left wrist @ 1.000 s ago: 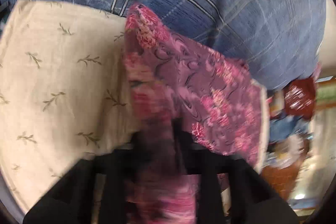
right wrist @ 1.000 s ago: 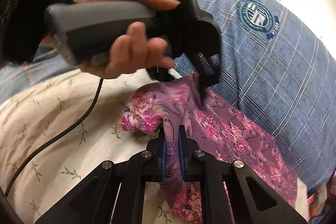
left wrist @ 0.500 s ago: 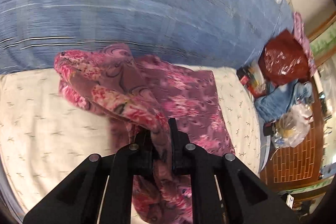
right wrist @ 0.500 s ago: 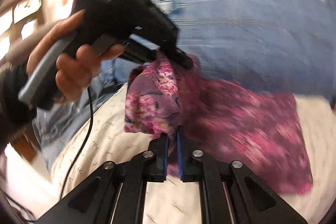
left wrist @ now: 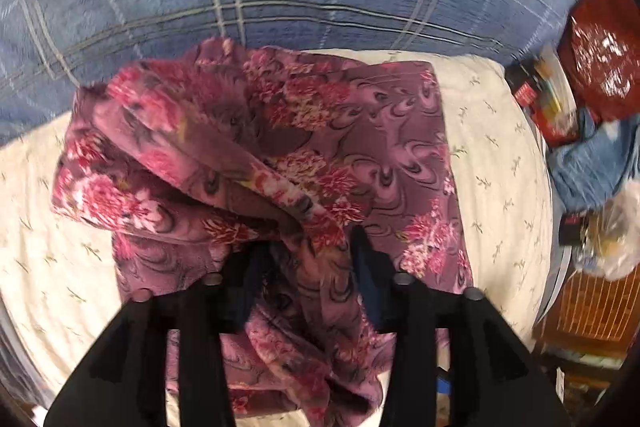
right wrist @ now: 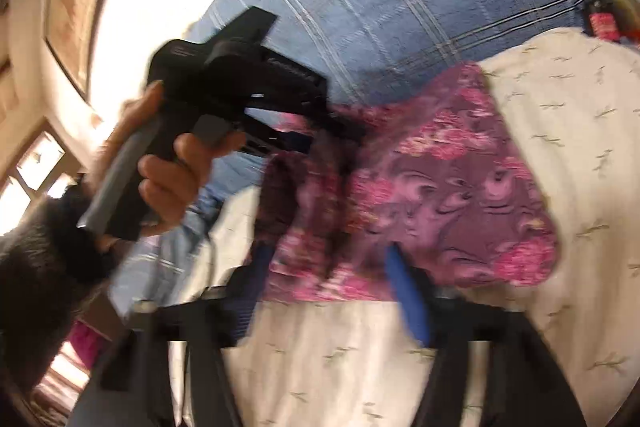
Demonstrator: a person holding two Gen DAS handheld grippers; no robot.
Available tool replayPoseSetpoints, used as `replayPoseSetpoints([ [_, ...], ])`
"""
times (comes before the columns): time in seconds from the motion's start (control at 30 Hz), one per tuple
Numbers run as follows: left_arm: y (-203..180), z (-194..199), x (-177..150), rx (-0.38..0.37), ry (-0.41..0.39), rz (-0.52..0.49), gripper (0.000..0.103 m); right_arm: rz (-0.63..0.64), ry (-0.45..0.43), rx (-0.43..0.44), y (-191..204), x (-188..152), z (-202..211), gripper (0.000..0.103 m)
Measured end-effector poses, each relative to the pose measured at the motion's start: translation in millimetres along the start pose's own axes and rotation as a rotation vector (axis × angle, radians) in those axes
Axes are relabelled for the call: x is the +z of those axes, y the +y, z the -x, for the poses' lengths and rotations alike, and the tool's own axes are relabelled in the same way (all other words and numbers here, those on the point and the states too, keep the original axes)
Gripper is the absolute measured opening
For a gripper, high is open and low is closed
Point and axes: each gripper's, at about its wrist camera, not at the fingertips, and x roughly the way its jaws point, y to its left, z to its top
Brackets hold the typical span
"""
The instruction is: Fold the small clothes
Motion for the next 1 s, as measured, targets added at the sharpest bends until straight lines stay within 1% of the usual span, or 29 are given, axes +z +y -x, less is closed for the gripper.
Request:
replayPoseSetpoints([
  [0.03, -3, 3, 1, 0.021, -0.002, -0.021, 0.053, -0.005, -0.002, 0.025, 0, 0, -2, 0.068],
  [0.07, -7, 3, 2, 0.042, -0.001, -0.033, 0.055, -0.005, 0.005, 0.037, 3, -1, -5, 0.068],
  [0.1, -10, 2, 3, 0.082, 0.006, -0.047, 0.055, 0.008, 0.018, 0.044, 7, 1, -12, 0.068],
  [0.17, -16, -6, 4, 0.135, 0.032, -0.071, 0.055, 0.074, 0.035, 0.007, 17, 0, -25, 0.068],
  [0.2, -19, -12, 5, 0.181, 0.051, -0.088, 0.055, 0.103, 0.038, 0.006, 24, -4, -32, 0.067],
  [0.23, -21, -18, 4, 0.213, 0.055, -0.097, 0.055, 0.111, 0.039, 0.003, 26, -5, -37, 0.064],
  [0.27, -20, -21, 3, 0.25, 0.052, -0.104, 0.055, 0.111, 0.045, -0.021, 26, -6, -43, 0.057],
  [0.3, -18, -25, 2, 0.277, 0.053, -0.102, 0.052, 0.108, 0.063, -0.046, 26, -7, -52, 0.047],
  [0.33, -15, -27, 1, 0.271, 0.047, -0.087, 0.04, 0.105, 0.08, -0.052, 23, -6, -58, 0.018],
  [0.37, -12, -28, -2, 0.239, 0.04, -0.069, 0.028, 0.101, 0.107, -0.072, 21, -6, -65, 0.012],
  [0.4, -8, -24, -6, 0.212, 0.022, -0.051, 0.025, 0.087, 0.109, -0.075, 19, -5, -66, 0.012],
  [0.47, -8, -14, -12, 0.199, -0.022, -0.045, 0.015, 0.032, 0.083, -0.031, 14, -2, -56, 0.01],
  [0.5, -10, -5, -15, 0.184, -0.048, -0.044, 0.014, 0.004, 0.059, -0.008, 11, 2, -48, 0.01],
  [0.53, -13, 3, -17, 0.163, -0.069, -0.039, 0.01, -0.036, 0.023, 0.026, 9, 7, -33, 0.009],
  [0.6, -26, 18, -17, 0.075, -0.104, -0.035, 0.009, -0.074, -0.035, 0.047, 3, 18, -13, 0.009],
  [0.63, -35, 22, -17, 0.045, -0.118, -0.045, 0.009, -0.093, -0.071, 0.049, -1, 23, 2, 0.009],
  [0.73, -64, 22, -13, -0.036, -0.145, -0.083, 0.011, -0.164, -0.162, 0.0, -24, 28, 37, 0.009],
  [0.77, -69, 19, -12, -0.067, -0.151, -0.082, 0.011, -0.191, -0.169, -0.025, -36, 28, 41, 0.009],
  [0.83, -69, 22, -10, -0.177, -0.198, -0.04, 0.011, -0.283, -0.131, -0.087, -67, 22, 40, 0.009],
  [0.87, -64, 27, -11, -0.227, -0.234, -0.017, 0.014, -0.324, -0.084, -0.095, -80, 16, 34, 0.009],
  [0.9, -59, 32, -12, -0.253, -0.259, -0.002, 0.016, -0.349, -0.043, -0.108, -91, 9, 28, 0.007],
  [0.93, -48, 39, -15, -0.278, -0.287, 0.016, 0.024, -0.333, -0.05, -0.106, -89, 9, 30, 0.008],
  [0.97, -33, 46, -20, -0.29, -0.319, 0.041, 0.039, -0.304, -0.03, -0.124, -83, 13, 31, 0.013],
  [1.0, -14, 54, -26, -0.28, -0.358, 0.084, 0.048, -0.258, 0.001, -0.157, -75, 20, 32, 0.015],
])
